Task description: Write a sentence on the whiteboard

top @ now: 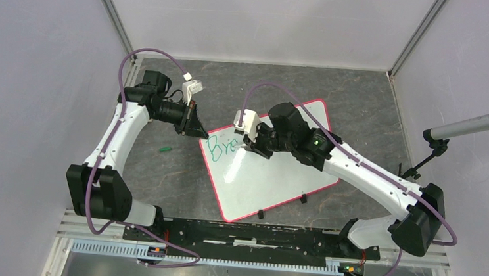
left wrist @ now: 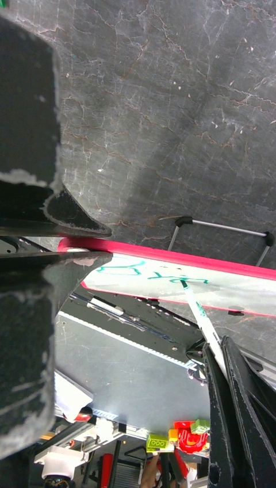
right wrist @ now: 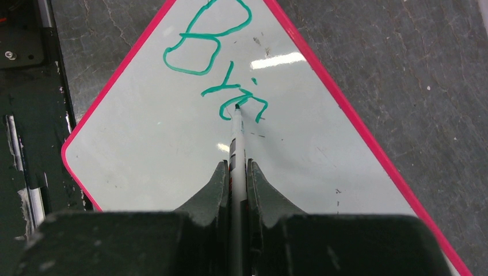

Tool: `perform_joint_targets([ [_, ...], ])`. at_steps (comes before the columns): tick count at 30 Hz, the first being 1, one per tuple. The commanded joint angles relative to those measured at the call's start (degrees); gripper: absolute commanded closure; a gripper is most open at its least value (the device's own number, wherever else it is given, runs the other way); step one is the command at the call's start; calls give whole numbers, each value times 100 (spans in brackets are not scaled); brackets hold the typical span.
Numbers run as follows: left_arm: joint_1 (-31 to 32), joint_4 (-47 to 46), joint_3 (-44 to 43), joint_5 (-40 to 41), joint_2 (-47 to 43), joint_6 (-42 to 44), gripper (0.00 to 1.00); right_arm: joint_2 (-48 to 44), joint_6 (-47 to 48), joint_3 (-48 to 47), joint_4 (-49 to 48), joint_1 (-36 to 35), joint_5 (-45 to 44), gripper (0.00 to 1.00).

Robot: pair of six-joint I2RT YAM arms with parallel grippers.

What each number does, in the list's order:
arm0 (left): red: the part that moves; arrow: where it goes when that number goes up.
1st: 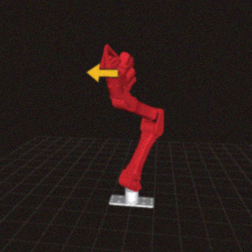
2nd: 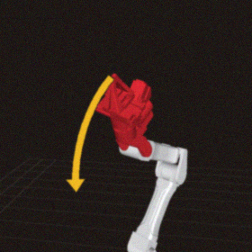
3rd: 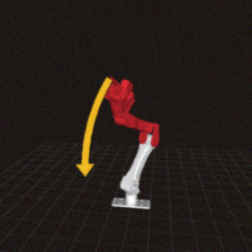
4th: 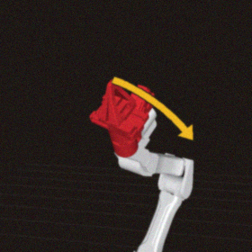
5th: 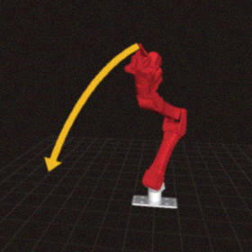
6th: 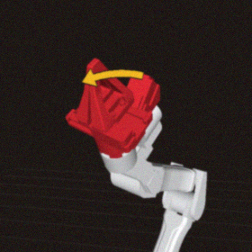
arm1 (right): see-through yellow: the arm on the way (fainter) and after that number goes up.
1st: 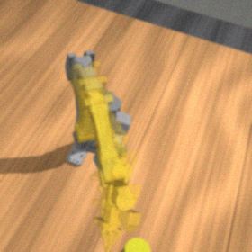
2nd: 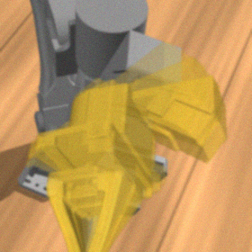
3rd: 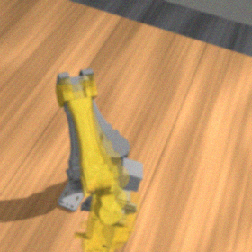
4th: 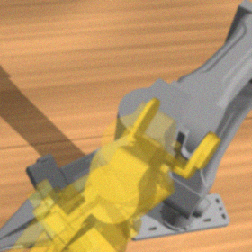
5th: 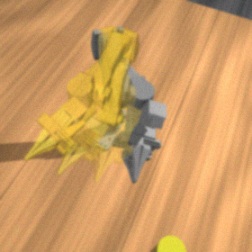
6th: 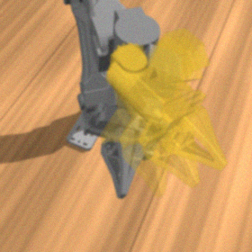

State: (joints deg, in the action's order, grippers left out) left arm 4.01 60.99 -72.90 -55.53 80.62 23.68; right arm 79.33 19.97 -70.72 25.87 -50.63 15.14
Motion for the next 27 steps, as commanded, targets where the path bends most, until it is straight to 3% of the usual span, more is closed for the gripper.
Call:
perform_joint_targets([
  [1,197,98,4,-11,-43,330,98,-217,125,192,92,-14,-226,100],
  [27,197,97,-42,-28,46,333,98,-40,213,-256,75,124,-457,100],
])
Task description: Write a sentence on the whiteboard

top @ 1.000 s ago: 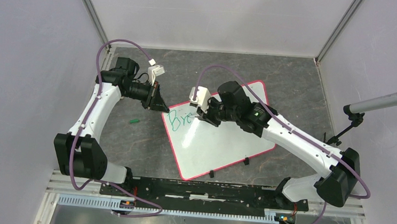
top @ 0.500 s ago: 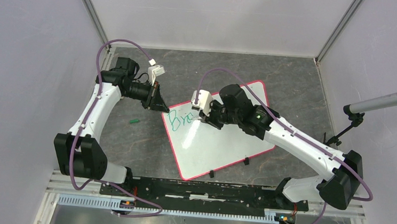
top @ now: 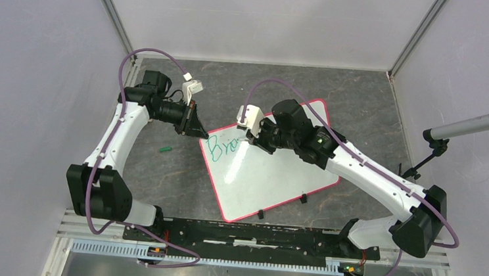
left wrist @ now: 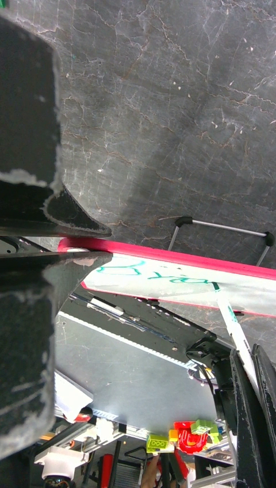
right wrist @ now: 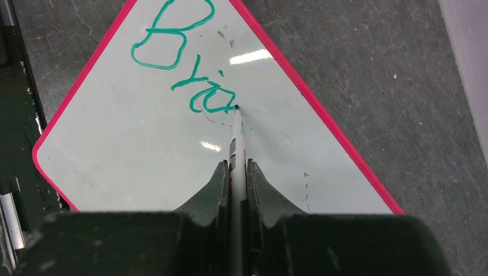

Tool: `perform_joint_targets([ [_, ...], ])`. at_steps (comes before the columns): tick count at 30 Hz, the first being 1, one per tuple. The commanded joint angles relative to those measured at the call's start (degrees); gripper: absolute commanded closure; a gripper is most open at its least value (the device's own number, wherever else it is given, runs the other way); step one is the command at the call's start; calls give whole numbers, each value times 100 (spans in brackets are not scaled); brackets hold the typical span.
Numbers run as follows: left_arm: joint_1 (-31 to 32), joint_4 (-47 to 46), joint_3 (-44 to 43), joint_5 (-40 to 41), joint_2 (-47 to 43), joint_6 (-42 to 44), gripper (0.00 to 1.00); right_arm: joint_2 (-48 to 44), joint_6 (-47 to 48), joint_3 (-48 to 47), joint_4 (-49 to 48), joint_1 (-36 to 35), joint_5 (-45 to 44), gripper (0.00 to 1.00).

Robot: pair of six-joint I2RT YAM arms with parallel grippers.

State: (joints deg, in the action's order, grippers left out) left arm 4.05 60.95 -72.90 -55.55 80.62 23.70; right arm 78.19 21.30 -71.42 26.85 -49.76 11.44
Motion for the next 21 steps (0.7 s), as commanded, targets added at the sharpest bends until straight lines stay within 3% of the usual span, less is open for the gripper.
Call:
perform_joint_targets([
  [1,195,102,-40,-26,54,336,98,53,85,-142,-5,34,-57,100],
  [21,193,109,13,-26,24,348,98,-197,15,684,102,-236,306,100],
])
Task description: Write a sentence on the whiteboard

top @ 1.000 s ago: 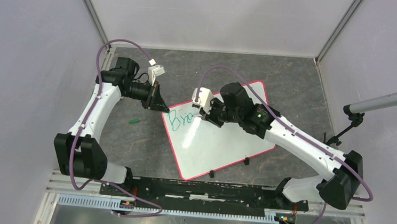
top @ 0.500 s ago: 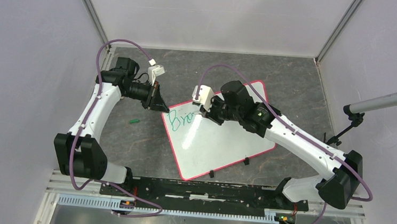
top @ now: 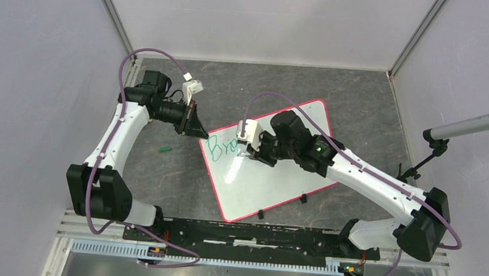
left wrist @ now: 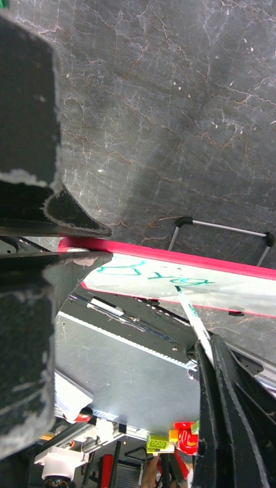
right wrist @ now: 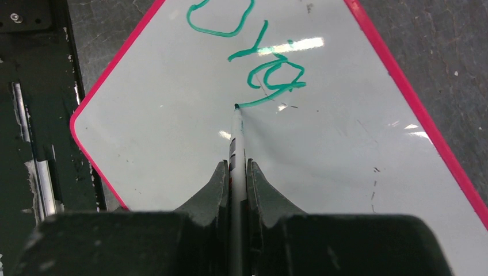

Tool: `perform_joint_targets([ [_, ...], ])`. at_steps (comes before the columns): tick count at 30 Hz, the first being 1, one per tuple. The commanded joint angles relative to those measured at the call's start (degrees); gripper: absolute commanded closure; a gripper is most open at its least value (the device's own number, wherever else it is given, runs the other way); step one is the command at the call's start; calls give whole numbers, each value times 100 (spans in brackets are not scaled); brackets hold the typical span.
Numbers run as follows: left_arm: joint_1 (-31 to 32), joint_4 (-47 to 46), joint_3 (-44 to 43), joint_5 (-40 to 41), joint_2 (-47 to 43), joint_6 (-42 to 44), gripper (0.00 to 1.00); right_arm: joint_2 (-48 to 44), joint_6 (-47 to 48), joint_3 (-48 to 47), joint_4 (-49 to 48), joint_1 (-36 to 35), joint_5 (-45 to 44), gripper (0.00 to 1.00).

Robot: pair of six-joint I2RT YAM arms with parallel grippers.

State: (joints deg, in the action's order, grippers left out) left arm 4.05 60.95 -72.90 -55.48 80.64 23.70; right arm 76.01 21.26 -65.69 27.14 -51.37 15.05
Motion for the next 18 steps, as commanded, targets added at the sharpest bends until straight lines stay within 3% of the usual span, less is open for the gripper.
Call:
perform_joint_targets([
  [1,196,105,13,-32,27,350,98,41,19,72,73,-103,-46,100],
  [11,208,103,-5,-59,58,332,98,241,30,-846,73,-136,193,100],
  [18,201,107,4,-59,37,324,98,125,111,-1049,-24,239,-55,100],
])
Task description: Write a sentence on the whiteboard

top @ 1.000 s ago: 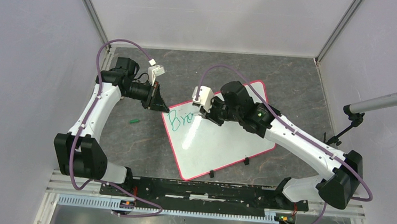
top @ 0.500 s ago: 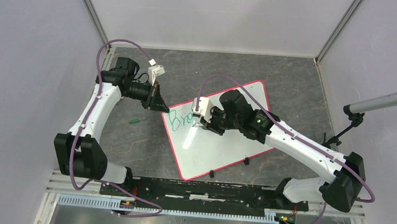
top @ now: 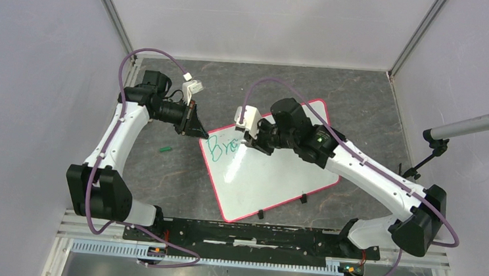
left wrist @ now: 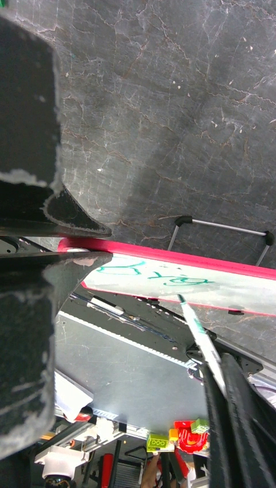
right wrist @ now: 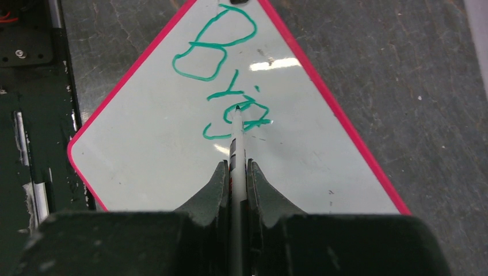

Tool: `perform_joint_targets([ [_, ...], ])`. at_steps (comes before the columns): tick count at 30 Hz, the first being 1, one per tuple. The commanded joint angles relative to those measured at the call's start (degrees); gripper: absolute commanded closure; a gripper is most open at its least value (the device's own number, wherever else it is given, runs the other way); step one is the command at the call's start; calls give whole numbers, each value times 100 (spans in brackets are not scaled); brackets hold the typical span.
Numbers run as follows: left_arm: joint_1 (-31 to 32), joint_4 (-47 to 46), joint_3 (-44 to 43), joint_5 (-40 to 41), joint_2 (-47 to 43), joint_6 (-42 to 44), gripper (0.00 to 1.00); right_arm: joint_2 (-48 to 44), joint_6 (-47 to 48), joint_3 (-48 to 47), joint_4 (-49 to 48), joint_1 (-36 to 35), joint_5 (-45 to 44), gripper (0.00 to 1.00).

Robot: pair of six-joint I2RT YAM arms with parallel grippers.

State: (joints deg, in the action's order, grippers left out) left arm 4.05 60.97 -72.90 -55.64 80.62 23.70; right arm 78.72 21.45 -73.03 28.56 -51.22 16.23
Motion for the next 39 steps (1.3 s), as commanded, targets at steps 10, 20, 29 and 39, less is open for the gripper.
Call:
perform_joint_targets([
  [10,215,99,-42,-28,68,318,98,22,105,-380,-310,347,-438,100],
  [20,215,100,-25,-26,85,335,98,-5,97,-108,-272,360,-398,100],
  [29,212,99,-23,-43,79,345,98,-280,-42,438,-210,354,-131,100],
  [39,220,100,-15,-42,107,341,98,-471,-106,863,-180,244,58,100],
])
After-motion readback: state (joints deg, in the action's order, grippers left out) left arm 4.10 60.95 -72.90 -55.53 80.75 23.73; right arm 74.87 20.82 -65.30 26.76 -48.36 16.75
